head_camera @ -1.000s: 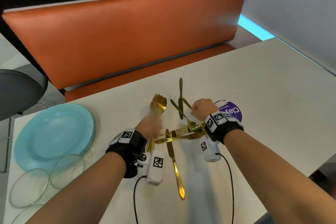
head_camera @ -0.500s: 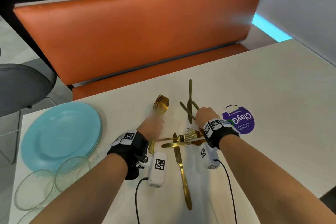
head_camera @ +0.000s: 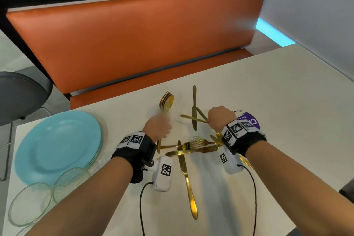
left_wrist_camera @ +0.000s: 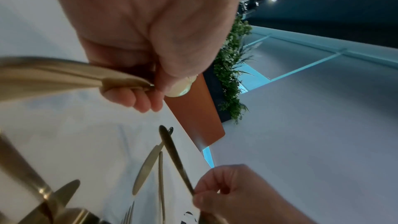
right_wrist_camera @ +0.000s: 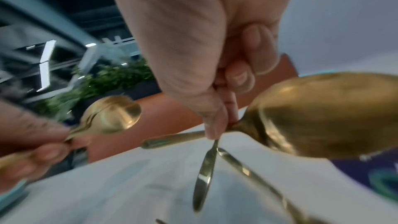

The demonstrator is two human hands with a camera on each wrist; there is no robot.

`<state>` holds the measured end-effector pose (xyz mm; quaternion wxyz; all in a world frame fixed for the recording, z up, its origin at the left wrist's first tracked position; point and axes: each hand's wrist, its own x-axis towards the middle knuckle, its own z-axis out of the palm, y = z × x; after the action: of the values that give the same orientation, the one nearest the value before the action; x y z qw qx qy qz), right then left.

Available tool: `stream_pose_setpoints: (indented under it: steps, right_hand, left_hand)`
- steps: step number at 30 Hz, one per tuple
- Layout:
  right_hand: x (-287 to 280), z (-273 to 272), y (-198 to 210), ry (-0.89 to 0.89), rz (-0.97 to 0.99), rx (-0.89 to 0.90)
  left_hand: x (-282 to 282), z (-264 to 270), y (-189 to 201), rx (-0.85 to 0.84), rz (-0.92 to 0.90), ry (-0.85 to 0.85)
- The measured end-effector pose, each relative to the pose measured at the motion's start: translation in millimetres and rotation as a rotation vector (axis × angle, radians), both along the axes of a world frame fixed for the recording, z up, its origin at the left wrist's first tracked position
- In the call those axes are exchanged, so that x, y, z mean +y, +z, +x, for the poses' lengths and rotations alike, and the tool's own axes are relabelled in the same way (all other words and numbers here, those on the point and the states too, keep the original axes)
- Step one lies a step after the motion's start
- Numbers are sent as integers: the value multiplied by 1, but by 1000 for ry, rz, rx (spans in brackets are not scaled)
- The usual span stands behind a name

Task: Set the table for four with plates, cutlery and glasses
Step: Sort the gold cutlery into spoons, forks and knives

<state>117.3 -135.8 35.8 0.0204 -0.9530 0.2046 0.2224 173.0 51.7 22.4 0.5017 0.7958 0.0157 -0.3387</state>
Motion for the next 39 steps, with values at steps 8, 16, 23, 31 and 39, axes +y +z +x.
stream_pose_setpoints:
  steps: [8,16,23,31,39]
  right_hand:
    - [35,-21,44,654,-132,-2]
    - [57,-21,35,794,-80,-57]
    - [52,-23,25,724,-63,-53]
    - [17,-39,17,214,177,-312]
    - [-1,-72,-26,-73,82,4]
  left_hand:
    - [-15,-14,17,-60,49,-235]
    - [-20,-38,2,26,66,-360]
    - [-28,-50,6,103,48,-350]
    - [-22,-41,-3,14,103,-252]
    - [-15,-35,-1,108,1,-144]
